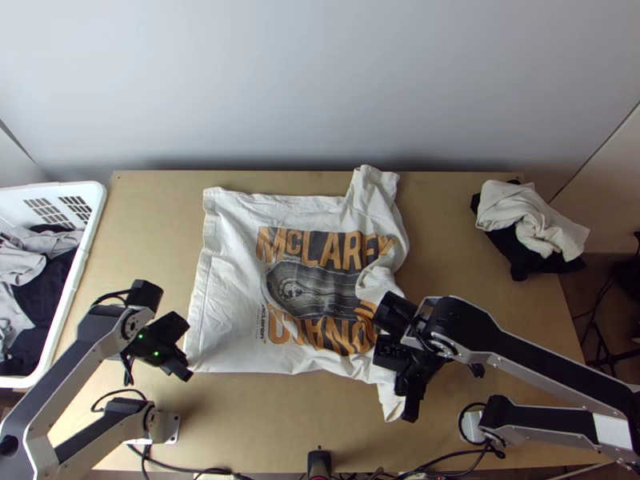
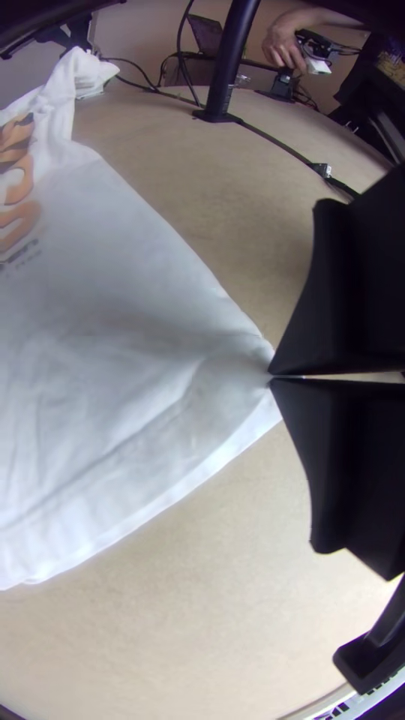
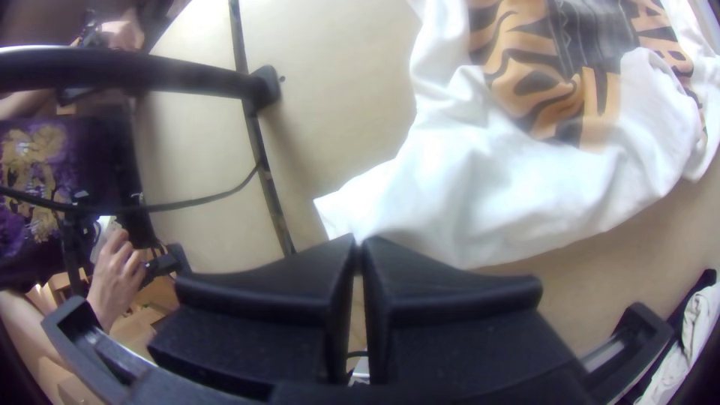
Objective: Fold the t-shirt
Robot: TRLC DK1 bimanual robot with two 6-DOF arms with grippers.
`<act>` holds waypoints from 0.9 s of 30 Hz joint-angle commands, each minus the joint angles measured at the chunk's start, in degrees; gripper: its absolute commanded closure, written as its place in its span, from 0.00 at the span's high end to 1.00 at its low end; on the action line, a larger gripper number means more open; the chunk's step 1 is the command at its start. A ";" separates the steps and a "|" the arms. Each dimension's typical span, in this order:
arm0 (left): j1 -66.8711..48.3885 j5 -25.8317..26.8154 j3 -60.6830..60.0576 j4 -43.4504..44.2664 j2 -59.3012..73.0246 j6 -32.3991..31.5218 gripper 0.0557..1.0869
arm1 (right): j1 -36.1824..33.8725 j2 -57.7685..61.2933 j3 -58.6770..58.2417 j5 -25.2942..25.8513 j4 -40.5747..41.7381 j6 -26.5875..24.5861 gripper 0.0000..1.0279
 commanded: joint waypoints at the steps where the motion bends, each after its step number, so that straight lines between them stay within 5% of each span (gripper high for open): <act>1: 5.33 0.08 3.60 -4.16 -4.04 5.16 0.03 | -0.12 0.56 0.64 -0.16 -0.78 -0.62 0.03; 15: 28.01 0.16 14.85 -19.10 -6.94 26.07 0.03 | 6.82 7.06 10.04 -7.10 -4.91 -0.18 0.03; 22: 30.56 0.43 12.83 -20.07 -9.75 28.10 0.03 | 9.81 6.98 5.56 -8.07 -5.52 -0.26 0.06; 25: 25.20 3.86 10.54 -18.40 -9.75 23.09 0.05 | 9.63 7.06 5.56 -7.98 -5.35 -0.26 0.43; 27: 19.75 4.73 9.75 -15.06 -9.75 16.14 0.21 | 9.28 7.06 6.35 -7.98 -5.26 -0.18 0.75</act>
